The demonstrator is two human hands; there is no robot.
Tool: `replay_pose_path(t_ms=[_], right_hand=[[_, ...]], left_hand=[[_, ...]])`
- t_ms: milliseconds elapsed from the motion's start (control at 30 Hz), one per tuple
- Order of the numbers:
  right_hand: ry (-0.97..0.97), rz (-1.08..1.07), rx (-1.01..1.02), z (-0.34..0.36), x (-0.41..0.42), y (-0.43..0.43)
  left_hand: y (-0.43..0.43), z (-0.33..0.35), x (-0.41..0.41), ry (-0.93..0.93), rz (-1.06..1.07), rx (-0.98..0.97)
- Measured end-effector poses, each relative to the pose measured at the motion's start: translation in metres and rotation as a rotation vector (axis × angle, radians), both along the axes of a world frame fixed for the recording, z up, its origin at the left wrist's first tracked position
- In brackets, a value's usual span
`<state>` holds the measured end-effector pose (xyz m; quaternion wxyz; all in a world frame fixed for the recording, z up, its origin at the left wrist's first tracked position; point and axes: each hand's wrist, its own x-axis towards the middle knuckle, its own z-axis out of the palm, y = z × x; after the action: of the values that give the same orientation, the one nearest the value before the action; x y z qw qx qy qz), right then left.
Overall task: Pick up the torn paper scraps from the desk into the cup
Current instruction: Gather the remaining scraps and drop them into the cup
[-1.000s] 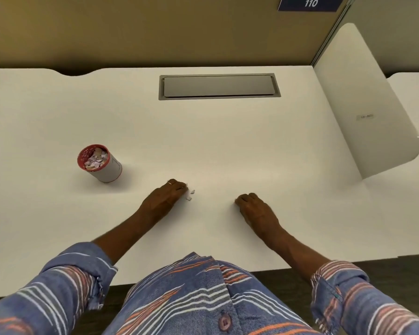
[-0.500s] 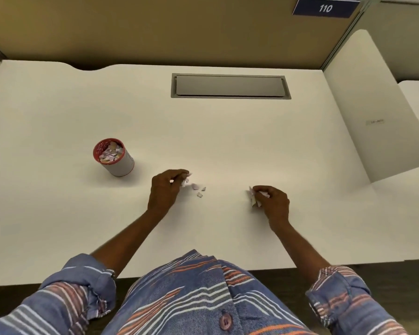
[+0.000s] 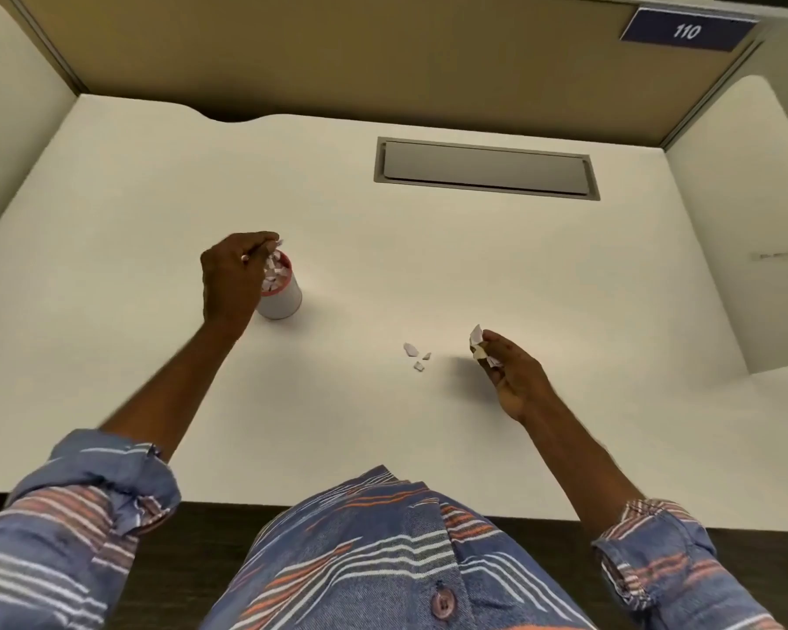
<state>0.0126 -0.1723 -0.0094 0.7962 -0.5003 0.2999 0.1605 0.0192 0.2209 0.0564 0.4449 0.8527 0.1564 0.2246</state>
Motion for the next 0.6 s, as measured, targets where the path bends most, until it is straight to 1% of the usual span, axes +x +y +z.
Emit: replay_pose_path(t_ms=[167, 267, 333, 400, 500, 600], right_hand=[[0.001, 0.044, 0.007, 0.002, 0.0, 0.02], [-0.014, 0.085, -0.023, 0.005, 0.001, 0.03], [-0.025, 0.107, -0.042, 0.008, 0.001, 0.037], [-0.037, 0.14, -0.059, 0.012, 0.003, 0.047], [-0.042, 0.196, -0.064, 0.02, 0.009, 0.071], [-0.036, 0.293, -0.091, 0.032, 0.019, 0.106]], left_hand=[[0.023, -0.012, -0.001, 0.154, -0.182, 0.247], [0.022, -0.014, 0.001, 0.225, -0.243, 0.354], [0.021, -0.012, 0.001, 0.232, -0.255, 0.385], [0.022, -0.009, -0.003, 0.199, -0.266, 0.336], [0.024, -0.004, -0.009, 0.161, -0.258, 0.15], [0.028, -0.001, -0.009, 0.137, -0.222, 0.041]])
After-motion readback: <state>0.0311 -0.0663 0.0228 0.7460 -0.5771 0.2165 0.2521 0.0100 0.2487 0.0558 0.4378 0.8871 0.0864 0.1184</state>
